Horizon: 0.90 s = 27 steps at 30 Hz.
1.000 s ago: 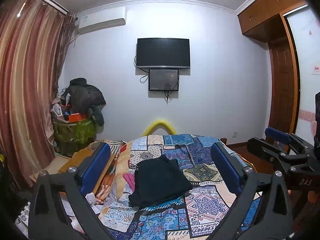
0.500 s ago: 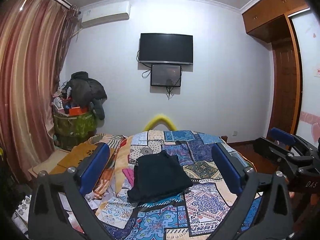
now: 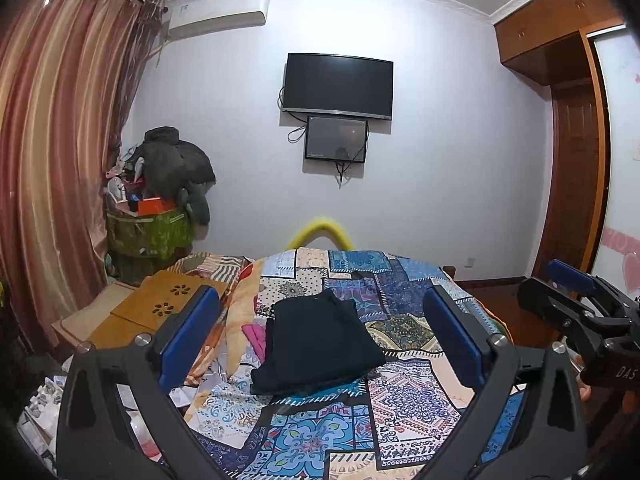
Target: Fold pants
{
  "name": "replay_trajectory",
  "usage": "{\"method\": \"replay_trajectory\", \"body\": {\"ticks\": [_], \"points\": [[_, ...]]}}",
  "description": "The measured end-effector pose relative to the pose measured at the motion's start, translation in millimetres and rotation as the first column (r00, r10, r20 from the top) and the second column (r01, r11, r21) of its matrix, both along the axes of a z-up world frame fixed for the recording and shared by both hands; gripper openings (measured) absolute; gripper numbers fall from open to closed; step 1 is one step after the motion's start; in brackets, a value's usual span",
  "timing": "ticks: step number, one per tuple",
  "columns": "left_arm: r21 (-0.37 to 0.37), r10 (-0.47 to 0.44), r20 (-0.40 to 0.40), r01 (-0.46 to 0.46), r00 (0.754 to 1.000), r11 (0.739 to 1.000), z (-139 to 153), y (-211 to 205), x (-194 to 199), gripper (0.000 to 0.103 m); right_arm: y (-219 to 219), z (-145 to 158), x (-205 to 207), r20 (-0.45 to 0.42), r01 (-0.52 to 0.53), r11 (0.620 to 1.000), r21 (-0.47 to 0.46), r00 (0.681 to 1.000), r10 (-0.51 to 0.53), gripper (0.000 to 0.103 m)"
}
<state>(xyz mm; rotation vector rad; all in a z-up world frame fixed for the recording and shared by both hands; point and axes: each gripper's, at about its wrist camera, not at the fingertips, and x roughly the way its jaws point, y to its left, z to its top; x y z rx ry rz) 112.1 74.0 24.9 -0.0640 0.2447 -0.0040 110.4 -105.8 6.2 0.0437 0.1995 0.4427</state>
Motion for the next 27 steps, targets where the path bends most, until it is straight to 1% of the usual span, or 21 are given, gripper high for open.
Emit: {"method": "replay_trajectory", "body": {"ticks": [11, 27], "points": [[-0.012, -0.003, -0.009, 0.003, 1.0, 1.0, 1.0, 3.5, 2.7, 0.103, -3.1, -0.4, 0.3, -0.009, 0.007, 1.0, 0.005, 1.0, -0.007, 0.103], [-0.004, -0.011, -0.002, 0.011, 1.0, 1.0, 3.1, 1.5, 2.9, 0.103, -4.6, 1.8, 1.6, -0.008, 0.015, 1.0, 0.01, 1.0, -0.015, 0.103]]}}
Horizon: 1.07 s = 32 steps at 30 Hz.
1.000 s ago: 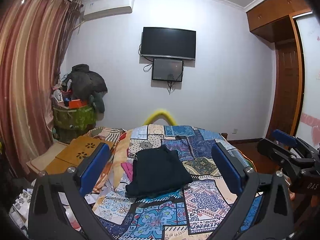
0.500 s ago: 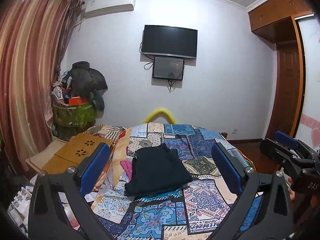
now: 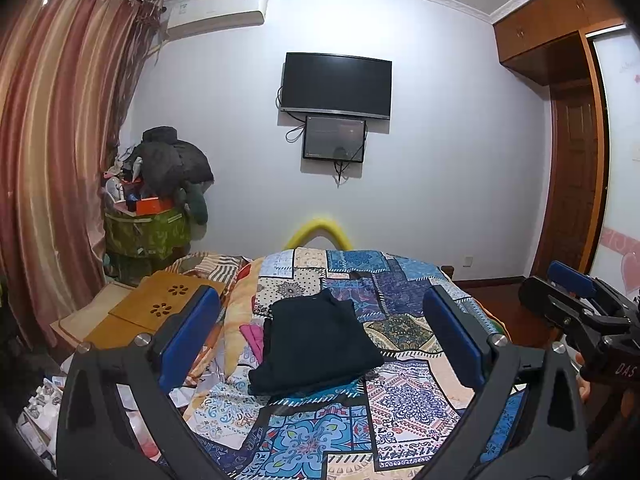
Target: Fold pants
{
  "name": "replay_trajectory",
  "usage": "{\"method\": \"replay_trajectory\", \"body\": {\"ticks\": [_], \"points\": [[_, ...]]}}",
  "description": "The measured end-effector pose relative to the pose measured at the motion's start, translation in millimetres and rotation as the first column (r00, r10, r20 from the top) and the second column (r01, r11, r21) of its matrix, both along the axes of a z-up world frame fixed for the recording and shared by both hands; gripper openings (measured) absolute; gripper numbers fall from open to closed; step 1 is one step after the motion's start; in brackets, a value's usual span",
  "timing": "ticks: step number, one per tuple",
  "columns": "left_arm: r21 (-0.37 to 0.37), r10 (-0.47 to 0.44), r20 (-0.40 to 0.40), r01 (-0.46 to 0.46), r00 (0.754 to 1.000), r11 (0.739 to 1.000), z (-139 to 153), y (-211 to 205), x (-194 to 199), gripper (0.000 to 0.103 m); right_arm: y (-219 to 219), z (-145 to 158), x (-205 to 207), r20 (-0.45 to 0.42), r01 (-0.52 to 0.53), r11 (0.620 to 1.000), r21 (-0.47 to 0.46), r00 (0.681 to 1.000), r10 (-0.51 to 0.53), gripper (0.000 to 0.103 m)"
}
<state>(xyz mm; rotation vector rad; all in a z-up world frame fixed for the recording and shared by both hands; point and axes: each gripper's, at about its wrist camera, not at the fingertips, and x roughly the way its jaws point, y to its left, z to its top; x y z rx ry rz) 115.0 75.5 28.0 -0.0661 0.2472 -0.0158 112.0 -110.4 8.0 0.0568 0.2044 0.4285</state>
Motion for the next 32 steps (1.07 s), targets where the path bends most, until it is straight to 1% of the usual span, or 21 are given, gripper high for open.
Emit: {"method": "replay_trajectory", "body": {"ticks": [16, 21, 25, 32], "points": [[-0.004, -0.018, -0.005, 0.018, 1.0, 1.0, -1.6, -3.3, 0.1, 0.103, -4.4, -3.3, 0.0, -0.005, 0.006, 1.0, 0.006, 1.0, -0.006, 0.103], [0.003, -0.039, -0.023, 0.039, 0.999, 0.999, -2.7, -4.5, 1.9, 0.103, -5.6, -4.2, 0.3, -0.008, 0.004, 1.0, 0.009, 1.0, -0.004, 0.103], [0.011, -0.039, -0.031, 0.039, 0.999, 0.999, -3.6, -6.8, 4.6, 0.103, -4.9, -4.3, 1.8, -0.013, 0.005, 1.0, 0.005, 1.0, -0.005, 0.103], [0.019, -0.039, -0.025, 0.039, 0.999, 0.999, -6.0, -8.3, 4.6, 0.103, -2.3, -6.5, 5.6, -0.026, 0.008, 1.0, 0.001, 1.0, -0.008, 0.103]]}}
